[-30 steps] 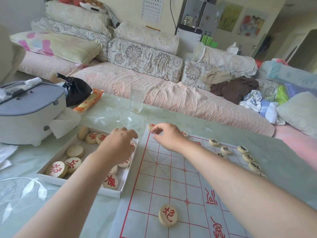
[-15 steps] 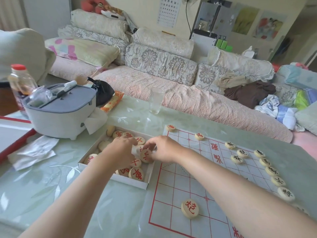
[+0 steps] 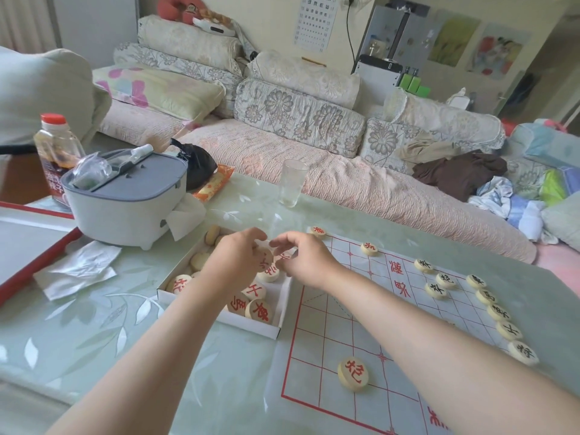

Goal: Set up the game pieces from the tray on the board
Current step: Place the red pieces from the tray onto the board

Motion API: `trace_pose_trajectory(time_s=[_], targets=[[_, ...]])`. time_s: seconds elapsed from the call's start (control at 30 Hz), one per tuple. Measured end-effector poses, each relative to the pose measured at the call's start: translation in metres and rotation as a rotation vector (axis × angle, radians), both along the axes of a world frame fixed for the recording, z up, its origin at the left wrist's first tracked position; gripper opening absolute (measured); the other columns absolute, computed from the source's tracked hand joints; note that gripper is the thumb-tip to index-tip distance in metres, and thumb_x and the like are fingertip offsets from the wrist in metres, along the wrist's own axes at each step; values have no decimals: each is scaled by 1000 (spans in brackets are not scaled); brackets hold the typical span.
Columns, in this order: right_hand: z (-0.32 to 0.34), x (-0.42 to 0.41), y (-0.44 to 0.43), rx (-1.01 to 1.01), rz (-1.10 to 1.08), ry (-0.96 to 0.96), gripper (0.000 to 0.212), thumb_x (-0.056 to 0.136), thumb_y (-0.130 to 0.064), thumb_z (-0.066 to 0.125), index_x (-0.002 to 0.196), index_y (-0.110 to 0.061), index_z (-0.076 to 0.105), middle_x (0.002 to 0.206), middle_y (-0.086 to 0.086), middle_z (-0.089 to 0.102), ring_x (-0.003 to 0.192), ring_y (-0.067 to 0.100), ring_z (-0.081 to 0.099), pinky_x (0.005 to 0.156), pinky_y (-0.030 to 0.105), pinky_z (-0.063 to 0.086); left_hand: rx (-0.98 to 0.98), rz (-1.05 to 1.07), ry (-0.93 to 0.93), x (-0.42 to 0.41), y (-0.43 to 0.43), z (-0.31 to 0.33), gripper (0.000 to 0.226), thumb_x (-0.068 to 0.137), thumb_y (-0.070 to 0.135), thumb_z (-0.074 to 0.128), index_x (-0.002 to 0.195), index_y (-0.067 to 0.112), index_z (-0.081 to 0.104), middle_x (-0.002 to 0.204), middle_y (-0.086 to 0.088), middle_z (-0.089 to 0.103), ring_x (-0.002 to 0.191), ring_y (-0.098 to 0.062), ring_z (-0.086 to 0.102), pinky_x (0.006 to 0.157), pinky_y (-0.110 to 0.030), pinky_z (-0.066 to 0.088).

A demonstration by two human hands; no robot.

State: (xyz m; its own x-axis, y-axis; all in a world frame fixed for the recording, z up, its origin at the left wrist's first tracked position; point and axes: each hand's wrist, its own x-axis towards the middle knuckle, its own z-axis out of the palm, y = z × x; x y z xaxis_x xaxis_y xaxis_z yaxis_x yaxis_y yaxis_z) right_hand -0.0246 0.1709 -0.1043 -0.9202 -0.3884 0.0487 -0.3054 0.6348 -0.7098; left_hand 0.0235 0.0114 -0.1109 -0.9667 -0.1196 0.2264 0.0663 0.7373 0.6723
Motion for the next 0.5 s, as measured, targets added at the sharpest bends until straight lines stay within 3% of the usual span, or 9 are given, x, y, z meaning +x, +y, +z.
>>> trace_pose_trajectory(time_s=[0.1, 0.23, 0.5], targets=[[1, 5, -2, 337, 9, 103, 27, 83, -24, 68, 108, -34, 66, 106, -12, 64, 90, 8, 60, 74, 27, 45, -94, 78, 29, 1, -8, 0, 31, 92, 18, 51, 122, 24, 58, 113, -1, 67, 97, -21, 60, 75, -30, 50], [-8, 10, -14, 549, 27, 221, 23, 84, -45, 66, 105, -36, 63, 115, -7, 60, 105, 17, 60, 79, 30, 44, -160, 124, 24, 2, -11, -2, 28, 92, 20, 51, 116, 29, 61, 109, 0, 66, 95, -22, 59, 72, -33, 53], [-19, 13, -24, 649, -54, 289, 19, 88, -48, 58, 100, -33, 60, 114, -3, 60, 108, 22, 60, 78, 33, 40, -211, 112, 2, 4, -10, -3, 29, 92, 19, 51, 118, 28, 61, 110, 1, 63, 96, -21, 57, 73, -34, 53]])
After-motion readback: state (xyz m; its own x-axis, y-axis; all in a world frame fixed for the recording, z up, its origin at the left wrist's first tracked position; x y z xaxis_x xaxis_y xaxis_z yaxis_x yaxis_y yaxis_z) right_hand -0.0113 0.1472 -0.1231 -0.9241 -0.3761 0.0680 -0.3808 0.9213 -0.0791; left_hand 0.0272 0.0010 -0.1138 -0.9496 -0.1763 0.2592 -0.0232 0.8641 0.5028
